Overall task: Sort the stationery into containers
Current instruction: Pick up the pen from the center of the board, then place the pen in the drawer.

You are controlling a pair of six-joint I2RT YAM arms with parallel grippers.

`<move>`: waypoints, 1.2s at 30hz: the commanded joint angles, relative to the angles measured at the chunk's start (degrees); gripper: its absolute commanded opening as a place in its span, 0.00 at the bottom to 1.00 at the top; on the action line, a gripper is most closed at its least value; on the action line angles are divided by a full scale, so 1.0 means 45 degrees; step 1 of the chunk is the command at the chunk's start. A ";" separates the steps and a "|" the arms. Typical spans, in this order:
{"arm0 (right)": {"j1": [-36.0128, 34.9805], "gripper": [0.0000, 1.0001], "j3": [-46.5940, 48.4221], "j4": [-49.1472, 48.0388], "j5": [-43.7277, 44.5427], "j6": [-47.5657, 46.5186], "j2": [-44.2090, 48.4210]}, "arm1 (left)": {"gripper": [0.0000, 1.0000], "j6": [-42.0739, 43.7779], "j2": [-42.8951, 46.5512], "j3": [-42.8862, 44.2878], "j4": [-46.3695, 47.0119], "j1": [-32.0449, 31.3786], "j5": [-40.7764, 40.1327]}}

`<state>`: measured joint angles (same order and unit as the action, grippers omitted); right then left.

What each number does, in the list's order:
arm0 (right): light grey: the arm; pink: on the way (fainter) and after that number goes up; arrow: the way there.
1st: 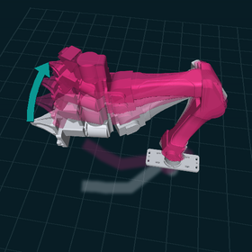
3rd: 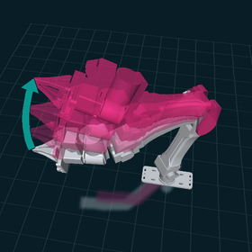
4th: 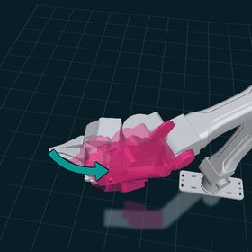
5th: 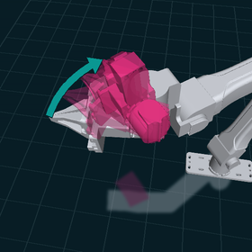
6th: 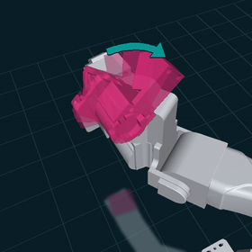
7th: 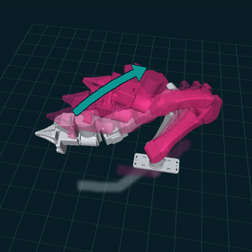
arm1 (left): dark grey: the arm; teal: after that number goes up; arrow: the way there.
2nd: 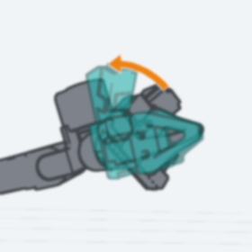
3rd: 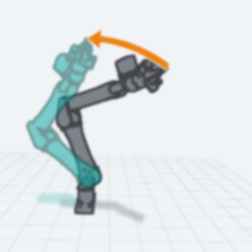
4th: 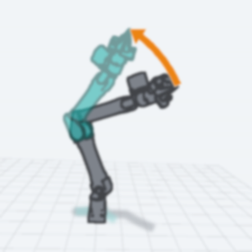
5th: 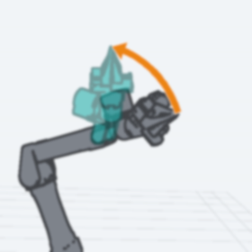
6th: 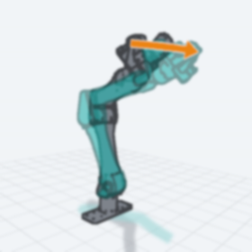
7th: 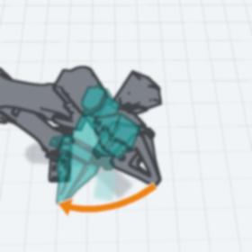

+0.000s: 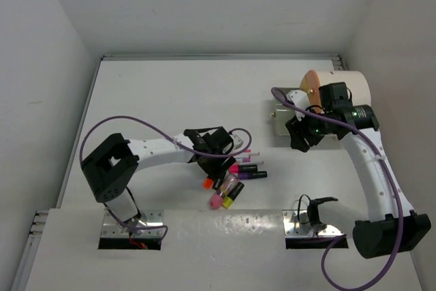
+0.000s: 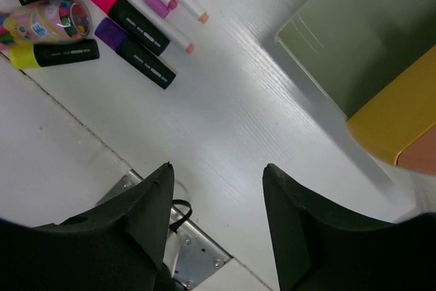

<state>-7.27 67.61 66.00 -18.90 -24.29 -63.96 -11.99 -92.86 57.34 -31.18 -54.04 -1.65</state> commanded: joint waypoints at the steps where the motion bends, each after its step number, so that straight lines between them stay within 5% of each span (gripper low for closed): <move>1: -0.0123 0.55 -0.0318 -0.0466 0.0058 -0.0675 0.0581 | 0.71 -0.0460 -0.0574 0.0558 0.0366 -0.0276 0.0112; 7: -0.0299 0.55 -0.0825 -0.0545 0.0020 -0.0871 0.0796 | 0.62 -0.0578 -0.1297 0.0597 0.0405 -0.0218 0.0035; 12: -0.0494 0.55 -0.1119 -0.0662 -0.0020 -0.0812 0.0874 | 0.44 -0.0559 -0.1396 0.0344 0.0522 0.0153 0.0249; 22: -0.0709 0.55 -0.1373 -0.0740 0.0019 -0.0715 0.0913 | 0.41 -0.0363 -0.1240 -0.0086 0.0756 0.0954 0.0621; 25: -0.0923 0.56 -0.1490 -0.0857 0.0019 -0.0539 0.0914 | 0.21 -0.0247 -0.1240 0.0224 0.0796 0.1206 0.0834; 30: -0.0944 0.57 -0.1744 -0.0916 0.0215 -0.0383 0.1147 | 0.02 -0.0363 0.0789 0.0421 0.1810 0.2730 0.3001; 36: -0.0905 0.56 -0.2524 -0.2279 0.0526 0.0670 0.2336 | 0.00 -0.1063 0.1281 0.3542 0.3347 0.3355 0.4524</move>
<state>-11.31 57.39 61.23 -17.45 -24.47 -56.49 -14.39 -89.45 66.00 -25.52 -39.53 12.49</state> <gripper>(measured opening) 0.566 0.371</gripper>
